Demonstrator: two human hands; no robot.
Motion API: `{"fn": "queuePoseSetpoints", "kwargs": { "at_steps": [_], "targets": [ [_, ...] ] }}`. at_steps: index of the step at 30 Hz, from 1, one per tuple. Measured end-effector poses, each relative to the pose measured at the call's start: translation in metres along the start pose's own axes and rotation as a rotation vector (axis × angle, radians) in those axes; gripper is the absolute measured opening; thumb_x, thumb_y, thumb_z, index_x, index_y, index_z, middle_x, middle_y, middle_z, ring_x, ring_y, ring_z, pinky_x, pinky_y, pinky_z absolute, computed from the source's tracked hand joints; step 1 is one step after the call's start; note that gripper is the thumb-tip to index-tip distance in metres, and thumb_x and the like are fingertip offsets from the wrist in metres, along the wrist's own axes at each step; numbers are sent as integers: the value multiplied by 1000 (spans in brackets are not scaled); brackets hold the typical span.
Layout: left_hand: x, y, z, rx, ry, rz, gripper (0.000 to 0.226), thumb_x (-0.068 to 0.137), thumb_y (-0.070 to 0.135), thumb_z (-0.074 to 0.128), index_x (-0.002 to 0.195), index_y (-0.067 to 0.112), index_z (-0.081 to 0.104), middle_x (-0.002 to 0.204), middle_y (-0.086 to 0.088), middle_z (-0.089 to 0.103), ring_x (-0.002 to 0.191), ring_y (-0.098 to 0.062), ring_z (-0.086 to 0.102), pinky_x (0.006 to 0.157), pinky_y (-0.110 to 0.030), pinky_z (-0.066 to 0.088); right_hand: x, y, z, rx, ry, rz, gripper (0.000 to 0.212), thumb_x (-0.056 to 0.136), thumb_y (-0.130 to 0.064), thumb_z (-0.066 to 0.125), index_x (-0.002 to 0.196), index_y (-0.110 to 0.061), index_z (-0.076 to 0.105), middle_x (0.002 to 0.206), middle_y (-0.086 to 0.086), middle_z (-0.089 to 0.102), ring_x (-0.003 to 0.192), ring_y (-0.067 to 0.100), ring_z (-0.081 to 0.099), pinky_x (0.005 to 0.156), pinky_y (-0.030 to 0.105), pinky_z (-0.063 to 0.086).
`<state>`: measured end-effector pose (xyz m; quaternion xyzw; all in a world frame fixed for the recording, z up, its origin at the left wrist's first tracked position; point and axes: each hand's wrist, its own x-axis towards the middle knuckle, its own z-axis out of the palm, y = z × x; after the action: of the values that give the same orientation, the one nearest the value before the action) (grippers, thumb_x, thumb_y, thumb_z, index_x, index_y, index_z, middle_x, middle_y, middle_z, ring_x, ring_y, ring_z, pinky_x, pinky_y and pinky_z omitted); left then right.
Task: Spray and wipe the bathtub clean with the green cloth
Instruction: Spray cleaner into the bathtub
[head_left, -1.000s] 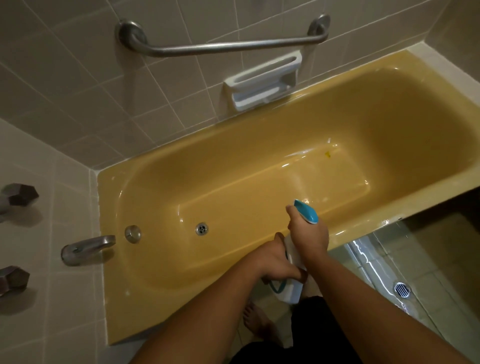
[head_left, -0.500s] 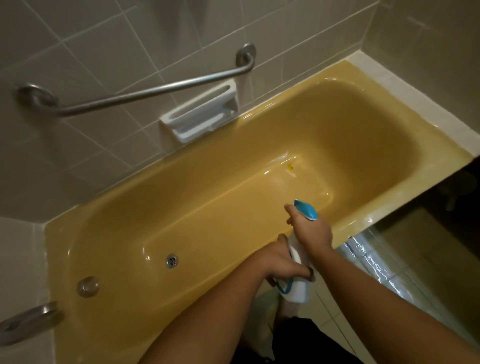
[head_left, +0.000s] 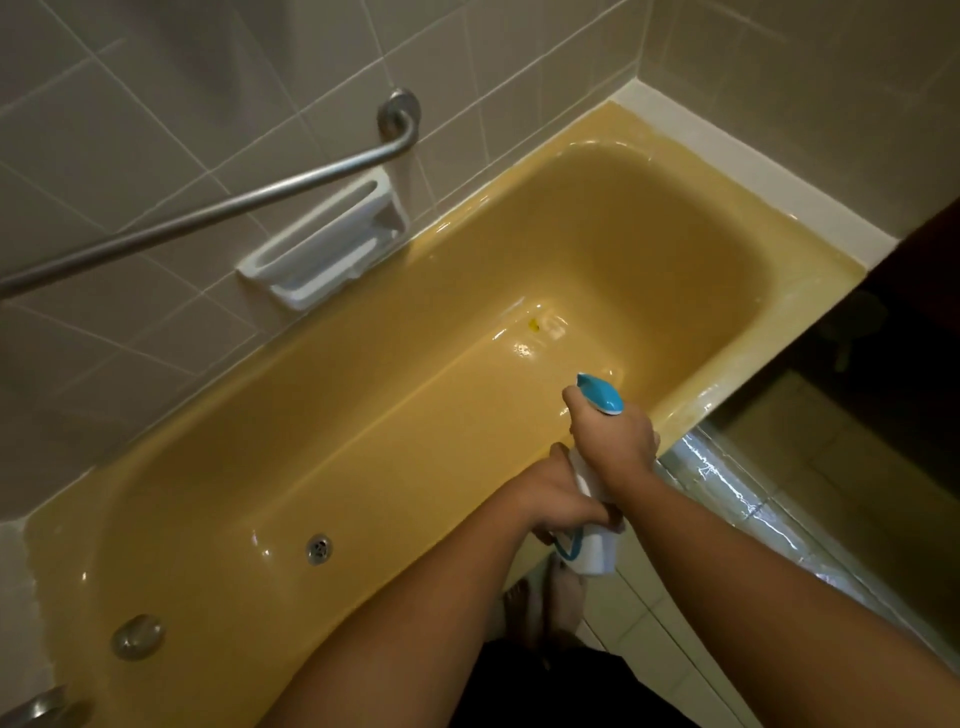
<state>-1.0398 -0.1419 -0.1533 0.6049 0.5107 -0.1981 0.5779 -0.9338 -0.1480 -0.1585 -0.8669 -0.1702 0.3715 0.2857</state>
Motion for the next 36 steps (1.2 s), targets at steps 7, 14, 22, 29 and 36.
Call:
{"fn": "queuePoseSetpoints", "kwargs": {
  "at_steps": [7, 14, 22, 29, 36],
  "targets": [
    [0, 3, -5, 42, -1, 79, 85, 69, 43, 91, 130, 22, 36, 117, 0, 59, 101, -22, 67, 70, -44, 64, -3, -9, -10, 42, 1, 3, 56, 70, -66, 49, 71, -13, 69, 73, 3, 71, 79, 28, 63, 95, 48, 47],
    [-7, 21, -8, 82, -17, 272, 85, 60, 49, 91, 123, 28, 39, 111, 6, 63, 100, -13, 67, 78, -41, 62, -12, -7, -51, 234, 2, -97, 40, 81, -55, 77, 79, -17, 68, 71, -2, 64, 71, 19, 61, 69, 36, 47],
    [-24, 104, -5, 207, -26, 565, 101, 55, 46, 93, 137, 45, 35, 122, 14, 62, 109, -11, 65, 87, -43, 62, -38, 11, -148, 390, 82, -349, 28, 90, -43, 76, 114, -33, 67, 100, -5, 71, 96, 17, 68, 91, 46, 58],
    [-21, 232, 41, 339, -163, 767, 98, 71, 25, 95, 146, 38, 34, 125, 11, 58, 105, -9, 64, 79, -34, 64, -20, 33, -268, 453, 263, -431, 32, 88, -46, 77, 116, -42, 62, 106, -14, 69, 102, 6, 65, 89, 32, 56],
    [7, 369, 113, 380, -211, 903, 104, 67, 31, 98, 141, 49, 28, 130, 17, 56, 117, -7, 60, 92, -30, 61, 9, 57, -405, 497, 384, -448, 32, 86, -47, 77, 115, -44, 63, 111, -23, 69, 109, -1, 65, 94, 30, 56]
  ]
}}
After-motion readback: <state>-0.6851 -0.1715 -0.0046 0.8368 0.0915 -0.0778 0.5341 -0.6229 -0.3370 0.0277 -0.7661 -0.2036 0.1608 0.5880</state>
